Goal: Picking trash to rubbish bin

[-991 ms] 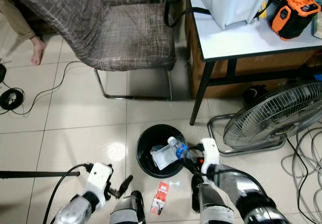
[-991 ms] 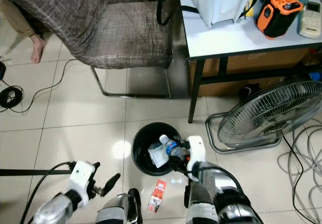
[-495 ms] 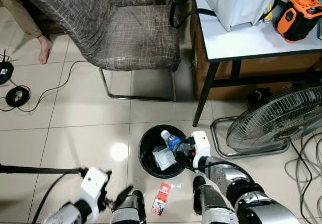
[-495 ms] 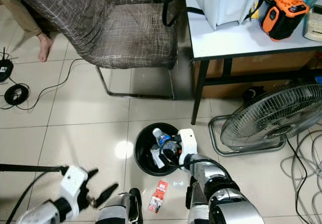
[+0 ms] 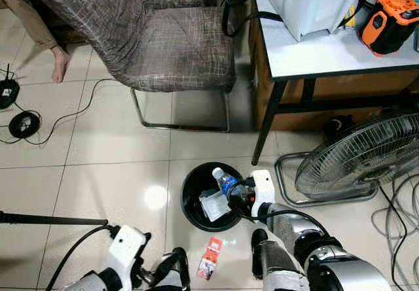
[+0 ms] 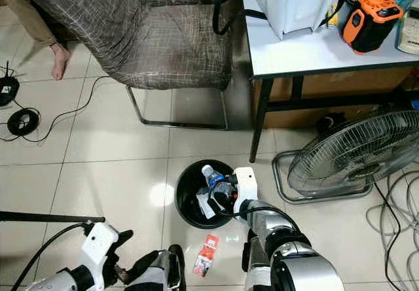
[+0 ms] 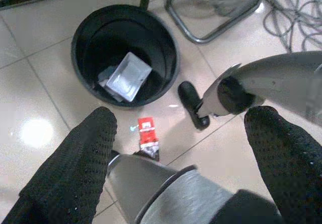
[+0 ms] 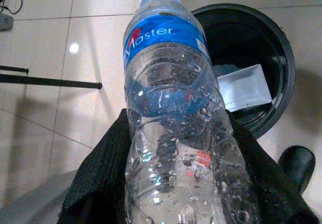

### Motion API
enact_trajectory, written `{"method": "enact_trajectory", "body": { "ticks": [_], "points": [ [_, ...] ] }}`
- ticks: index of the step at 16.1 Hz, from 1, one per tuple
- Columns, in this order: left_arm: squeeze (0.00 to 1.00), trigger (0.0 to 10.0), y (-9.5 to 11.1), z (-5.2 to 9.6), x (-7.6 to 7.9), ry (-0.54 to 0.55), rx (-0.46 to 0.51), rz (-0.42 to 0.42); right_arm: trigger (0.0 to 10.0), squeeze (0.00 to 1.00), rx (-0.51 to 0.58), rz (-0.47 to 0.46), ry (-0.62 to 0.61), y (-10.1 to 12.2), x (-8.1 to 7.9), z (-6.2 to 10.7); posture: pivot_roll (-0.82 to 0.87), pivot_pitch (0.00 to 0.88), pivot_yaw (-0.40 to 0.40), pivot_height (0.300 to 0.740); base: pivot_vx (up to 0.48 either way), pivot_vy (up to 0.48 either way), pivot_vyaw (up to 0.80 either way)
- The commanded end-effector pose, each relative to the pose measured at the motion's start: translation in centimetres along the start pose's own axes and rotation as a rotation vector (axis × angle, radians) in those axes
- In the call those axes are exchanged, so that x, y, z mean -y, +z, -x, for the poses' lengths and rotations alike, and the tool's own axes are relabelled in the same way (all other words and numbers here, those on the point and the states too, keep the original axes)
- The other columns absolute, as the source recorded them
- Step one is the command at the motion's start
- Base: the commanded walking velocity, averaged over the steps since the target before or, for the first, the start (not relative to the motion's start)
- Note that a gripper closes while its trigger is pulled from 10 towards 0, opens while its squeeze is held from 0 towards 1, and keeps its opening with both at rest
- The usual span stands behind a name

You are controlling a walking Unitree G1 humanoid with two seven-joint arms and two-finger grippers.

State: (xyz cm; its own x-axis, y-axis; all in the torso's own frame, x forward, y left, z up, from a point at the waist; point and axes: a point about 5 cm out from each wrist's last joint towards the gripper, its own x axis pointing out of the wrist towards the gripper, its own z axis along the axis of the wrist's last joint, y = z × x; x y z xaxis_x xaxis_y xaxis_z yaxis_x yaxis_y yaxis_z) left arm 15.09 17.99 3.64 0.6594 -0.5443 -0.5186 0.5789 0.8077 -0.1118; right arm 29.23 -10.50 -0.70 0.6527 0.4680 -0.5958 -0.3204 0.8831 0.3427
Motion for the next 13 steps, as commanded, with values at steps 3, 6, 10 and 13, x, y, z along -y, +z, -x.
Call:
{"method": "enact_trajectory", "body": {
  "ticks": [3, 6, 10, 13],
  "points": [
    [1.00, 10.0, -0.5, 0.8, 0.7, -0.009, -0.041, 0.024, 10.0, 0.00, -0.016, -0.037, 0.001, -0.8, -0.9, -0.4, 0.12, 0.336, 0.125, 0.740, 0.000, 0.000, 0.00],
    [1.00, 10.0, 0.4, 1.1, 1.3, -0.009, -0.042, 0.020, 10.0, 0.00, 0.024, -0.021, 0.054, 0.6, -3.2, -1.4, 0.12, 0.338, 0.122, 0.740, 0.000, 0.000, 0.00],
    [1.00, 10.0, 1.4, 1.1, 2.4, -0.014, -0.035, 0.017, 10.0, 0.20, 0.040, -0.029, 0.073, 1.0, -4.0, -1.6, 0.13, 0.340, 0.124, 0.740, 0.000, 0.000, 0.00],
    [1.00, 10.0, 1.8, 1.3, 3.0, -0.013, -0.043, 0.018, 10.0, 1.00, 0.053, -0.044, 0.076, 1.1, -3.8, -1.6, 0.13, 0.340, 0.128, 0.740, 0.000, 0.000, 0.00]
  ]
}}
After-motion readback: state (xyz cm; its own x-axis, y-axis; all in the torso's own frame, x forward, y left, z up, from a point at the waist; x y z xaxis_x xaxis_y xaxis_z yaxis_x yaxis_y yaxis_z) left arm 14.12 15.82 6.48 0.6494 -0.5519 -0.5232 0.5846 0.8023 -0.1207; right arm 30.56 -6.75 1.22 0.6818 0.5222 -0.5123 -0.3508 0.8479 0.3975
